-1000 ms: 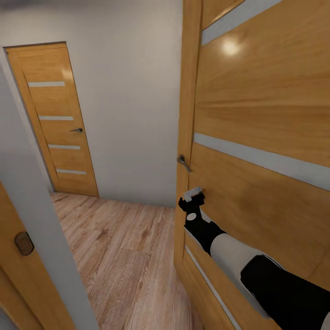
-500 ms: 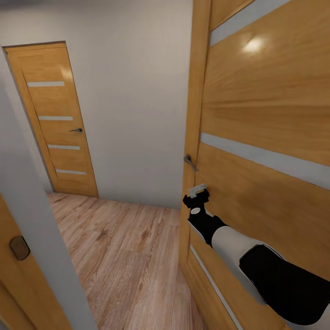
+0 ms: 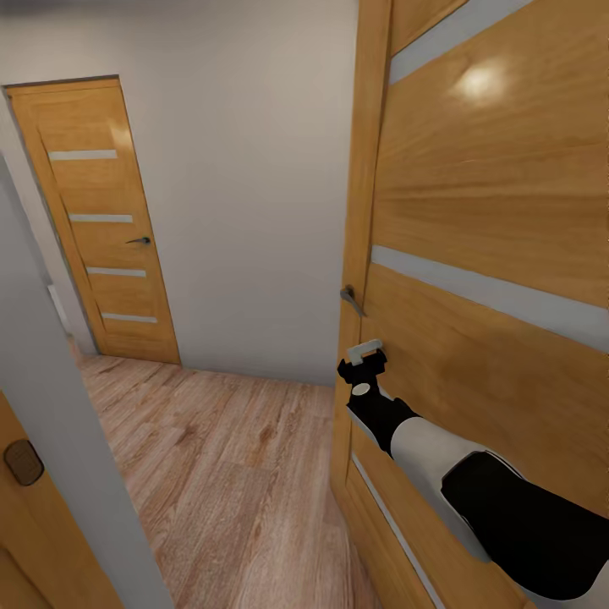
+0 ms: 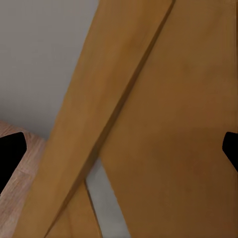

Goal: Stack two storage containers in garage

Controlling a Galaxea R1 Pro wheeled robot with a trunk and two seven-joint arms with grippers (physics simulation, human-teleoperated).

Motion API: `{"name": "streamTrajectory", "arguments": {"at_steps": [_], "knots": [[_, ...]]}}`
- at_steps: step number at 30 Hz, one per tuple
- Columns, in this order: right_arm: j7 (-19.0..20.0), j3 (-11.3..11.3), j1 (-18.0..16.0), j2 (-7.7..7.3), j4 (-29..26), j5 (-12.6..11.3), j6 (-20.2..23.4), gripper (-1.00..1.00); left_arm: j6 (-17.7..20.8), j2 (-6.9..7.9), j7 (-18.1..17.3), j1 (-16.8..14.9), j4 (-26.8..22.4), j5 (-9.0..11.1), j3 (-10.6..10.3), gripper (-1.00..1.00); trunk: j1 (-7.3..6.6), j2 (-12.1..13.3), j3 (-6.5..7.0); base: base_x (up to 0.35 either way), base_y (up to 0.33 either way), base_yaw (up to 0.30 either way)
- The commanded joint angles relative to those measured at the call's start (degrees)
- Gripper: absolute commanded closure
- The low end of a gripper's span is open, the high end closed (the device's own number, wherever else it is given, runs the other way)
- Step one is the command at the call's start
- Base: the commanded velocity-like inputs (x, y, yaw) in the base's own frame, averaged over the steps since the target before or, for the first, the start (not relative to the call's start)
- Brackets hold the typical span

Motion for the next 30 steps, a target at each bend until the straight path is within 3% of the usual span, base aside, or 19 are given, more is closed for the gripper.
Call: {"name": "streamTrajectory", "arguments": {"at_steps": [1, 8, 22, 30], "knots": [[-0.41, 0.21, -0.11, 0.01, 0.09, -0.11, -0.98, -1.00, -0.09, 0.00, -0.03, 0.02, -0.06, 0.45, 0.07, -1.00, 0.00, -0.03, -0.05, 0.012, -0.026, 0.000], [0.03, 0.36, -0.12, 0.01, 0.09, -0.07, -1.69, -1.00, -0.04, 0.00, 0.02, 0.01, -0.14, 0.51, 0.07, -1.00, 0.00, -0.03, -0.05, 0.026, -0.007, 0.000], [0.38, 0.30, -0.12, 0.01, 0.09, -0.10, -1.65, -1.00, -0.03, 0.00, -0.03, 0.01, 0.12, 0.53, 0.03, -1.00, 0.00, -0.03, -0.05, 0.279, 0.000, 0.000], [0.38, 0.23, -0.13, 0.01, 0.09, -0.17, -1.64, -1.00, -0.08, 0.00, -0.03, 0.03, 0.12, 0.53, 0.07, -1.00, 0.00, -0.03, -0.05, 0.068, 0.000, 0.000]]}}
